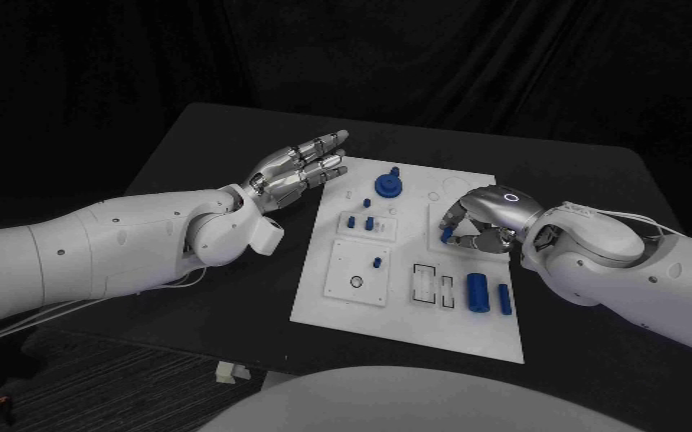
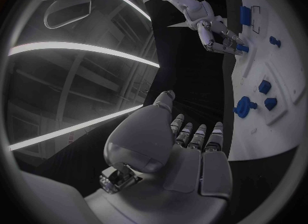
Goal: Assemble the parts on the task board
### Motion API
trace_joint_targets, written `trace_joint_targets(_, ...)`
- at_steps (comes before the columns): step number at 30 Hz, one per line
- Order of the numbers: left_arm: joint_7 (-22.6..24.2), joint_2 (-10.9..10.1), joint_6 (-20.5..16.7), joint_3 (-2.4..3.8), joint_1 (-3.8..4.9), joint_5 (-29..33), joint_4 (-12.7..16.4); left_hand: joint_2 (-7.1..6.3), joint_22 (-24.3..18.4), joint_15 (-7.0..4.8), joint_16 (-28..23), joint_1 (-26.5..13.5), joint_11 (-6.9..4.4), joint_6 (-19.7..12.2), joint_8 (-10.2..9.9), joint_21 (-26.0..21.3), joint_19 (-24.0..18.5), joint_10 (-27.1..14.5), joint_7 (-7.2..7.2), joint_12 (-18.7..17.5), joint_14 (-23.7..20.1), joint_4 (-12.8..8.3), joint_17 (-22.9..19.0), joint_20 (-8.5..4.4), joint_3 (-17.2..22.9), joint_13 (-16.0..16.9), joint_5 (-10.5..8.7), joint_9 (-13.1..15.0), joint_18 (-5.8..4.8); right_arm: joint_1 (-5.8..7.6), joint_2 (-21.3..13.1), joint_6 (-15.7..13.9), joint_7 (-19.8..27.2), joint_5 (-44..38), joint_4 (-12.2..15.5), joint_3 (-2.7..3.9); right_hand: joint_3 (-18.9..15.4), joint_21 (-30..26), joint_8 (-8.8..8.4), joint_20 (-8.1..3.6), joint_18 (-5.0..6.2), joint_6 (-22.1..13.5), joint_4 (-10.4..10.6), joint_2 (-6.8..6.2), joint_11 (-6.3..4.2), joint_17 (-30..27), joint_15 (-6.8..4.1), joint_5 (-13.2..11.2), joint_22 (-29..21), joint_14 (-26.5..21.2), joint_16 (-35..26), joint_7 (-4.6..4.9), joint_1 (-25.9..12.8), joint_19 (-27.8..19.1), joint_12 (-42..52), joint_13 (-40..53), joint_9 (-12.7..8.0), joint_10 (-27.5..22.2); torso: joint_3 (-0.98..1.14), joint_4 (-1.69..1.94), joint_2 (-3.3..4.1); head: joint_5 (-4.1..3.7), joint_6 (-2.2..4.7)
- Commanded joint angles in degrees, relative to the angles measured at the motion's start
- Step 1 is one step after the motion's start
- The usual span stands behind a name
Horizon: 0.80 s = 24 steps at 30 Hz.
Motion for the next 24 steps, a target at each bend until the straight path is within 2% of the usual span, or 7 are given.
trace_joint_targets(1,0.7,0.0,0.7,0.06,-0.11,0.1,0.1,0.36,0.0,0.50,-0.2,0.2,0.42,-0.1,0.1,0.2,-0.1,0.0,-0.03,0.1,0.0,-0.3,-0.1,0.49,0.1,0.0,0.17,0.0,0.55,-0.16,-0.1,-0.1,-0.1,-0.3,0.2,0.03,0.7,0.6,0.36,0.00,-1.16,1.0,0.1,-0.09,-0.15,0.1,-0.14,0.6,6.1,0.4,0.0,-0.21,0.8,0.5,-0.2,0.0,0.2,1.0,-0.01,0.02,0.01,0.11,-0.01)
trace_joint_targets(7,0.6,0.0,0.6,0.06,-0.13,0.1,0.1,0.36,0.0,0.50,-0.2,0.2,0.42,-0.1,0.1,0.2,-0.1,0.0,-0.03,0.1,0.0,-0.3,-0.1,0.49,0.1,0.0,0.17,0.0,0.55,-0.15,-0.5,-1.8,0.0,-0.3,1.0,0.04,1.5,2.4,1.06,-0.54,-1.38,3.3,0.1,-0.30,-0.96,0.9,-0.79,1.2,6.4,0.9,0.6,-1.03,0.8,1.0,-0.2,0.1,0.9,3.5,0.00,-0.03,-0.03,0.42,-0.01)
trace_joint_targets(14,0.3,-0.1,0.5,0.06,-0.14,0.1,0.1,0.36,0.0,0.50,-0.2,0.2,0.42,-0.1,0.1,0.2,-0.1,0.0,-0.03,0.1,0.0,-0.3,-0.1,0.49,0.1,0.0,0.17,0.0,0.55,-0.11,-1.5,-3.6,-0.5,-0.3,2.4,0.07,1.6,3.6,1.52,-0.99,-1.54,5.0,0.4,-0.45,-1.53,1.5,-1.25,0.8,6.6,1.4,1.0,-1.72,0.1,1.4,-0.6,0.1,1.7,5.1,0.00,-0.03,-0.06,0.55,-0.01)
trace_joint_targets(24,0.1,0.0,0.4,0.06,-0.15,0.1,0.0,0.44,0.0,0.53,-0.2,0.2,0.47,-0.1,0.1,0.2,-0.1,0.1,0.00,0.1,0.0,-0.4,-0.1,0.51,0.3,0.0,0.19,0.0,0.55,0.38,-2.7,-5.0,-1.8,-0.3,3.7,0.12,1.7,3.9,1.50,-1.10,-1.59,5.2,0.7,-0.37,-1.60,1.7,-1.35,0.2,6.7,1.5,1.1,-1.86,-0.3,1.5,-0.8,0.1,2.0,5.4,-0.03,0.06,-0.13,0.66,-0.01)
